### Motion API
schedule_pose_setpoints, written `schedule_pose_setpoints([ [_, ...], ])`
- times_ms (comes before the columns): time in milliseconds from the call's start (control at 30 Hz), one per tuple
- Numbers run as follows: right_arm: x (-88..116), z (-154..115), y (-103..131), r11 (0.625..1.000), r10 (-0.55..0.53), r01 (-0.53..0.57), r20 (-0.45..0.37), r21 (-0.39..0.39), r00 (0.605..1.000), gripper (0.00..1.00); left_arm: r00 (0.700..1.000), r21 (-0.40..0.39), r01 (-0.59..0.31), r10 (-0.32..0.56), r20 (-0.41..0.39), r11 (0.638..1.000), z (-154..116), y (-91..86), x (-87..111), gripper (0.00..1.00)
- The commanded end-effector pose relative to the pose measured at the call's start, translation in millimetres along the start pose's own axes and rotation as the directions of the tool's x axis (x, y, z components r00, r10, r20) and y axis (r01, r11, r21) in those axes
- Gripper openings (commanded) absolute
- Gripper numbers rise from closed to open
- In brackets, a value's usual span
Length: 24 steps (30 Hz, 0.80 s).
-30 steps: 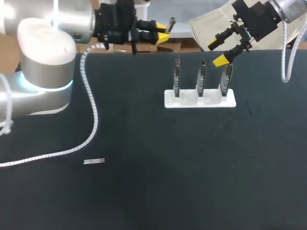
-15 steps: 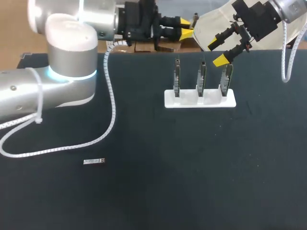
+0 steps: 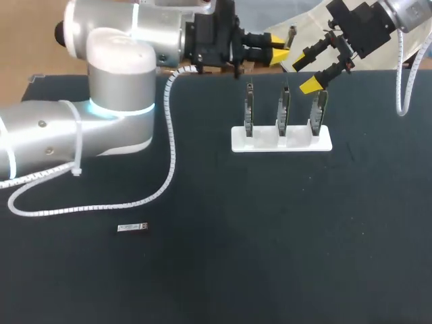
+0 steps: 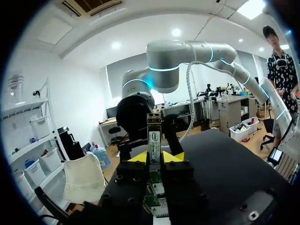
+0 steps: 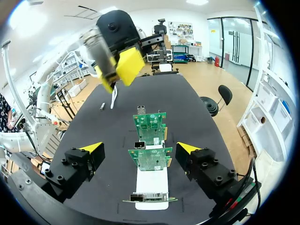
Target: Pick up the optical module with the left hand, and insert it into the network port with the right hand.
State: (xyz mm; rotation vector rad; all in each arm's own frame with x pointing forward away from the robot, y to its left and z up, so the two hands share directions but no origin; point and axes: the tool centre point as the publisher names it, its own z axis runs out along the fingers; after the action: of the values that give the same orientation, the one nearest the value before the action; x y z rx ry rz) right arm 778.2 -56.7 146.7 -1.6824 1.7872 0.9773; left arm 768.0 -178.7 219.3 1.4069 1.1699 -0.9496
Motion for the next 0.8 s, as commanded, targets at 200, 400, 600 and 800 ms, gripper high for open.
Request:
schedule_pose_setpoints([
  [200,0.1,0.2,2.6,1.000,-0.001,0.001,0.000,0.006,1.000,1.00,1.000,-0.005,0.024,-0.024,0.017,1.000,12.5,5.5,6.4,0.00],
  [400,0.1,0.2,2.6,1.000,-0.001,0.001,0.000,0.006,1.000,1.00,0.997,-0.008,0.073,-0.072,0.040,0.997,14.1,1.3,11.0,0.00],
  [600,0.1,0.2,2.6,1.000,-0.001,0.001,0.000,0.006,1.000,1.00,0.993,-0.004,0.113,-0.113,0.043,0.994,14.7,-2.0,16.5,0.00],
  [800,0.1,0.2,2.6,1.000,-0.001,0.001,0.000,0.006,1.000,1.00,0.990,-0.001,0.139,-0.139,0.037,0.990,13.5,-2.8,20.1,0.00],
])
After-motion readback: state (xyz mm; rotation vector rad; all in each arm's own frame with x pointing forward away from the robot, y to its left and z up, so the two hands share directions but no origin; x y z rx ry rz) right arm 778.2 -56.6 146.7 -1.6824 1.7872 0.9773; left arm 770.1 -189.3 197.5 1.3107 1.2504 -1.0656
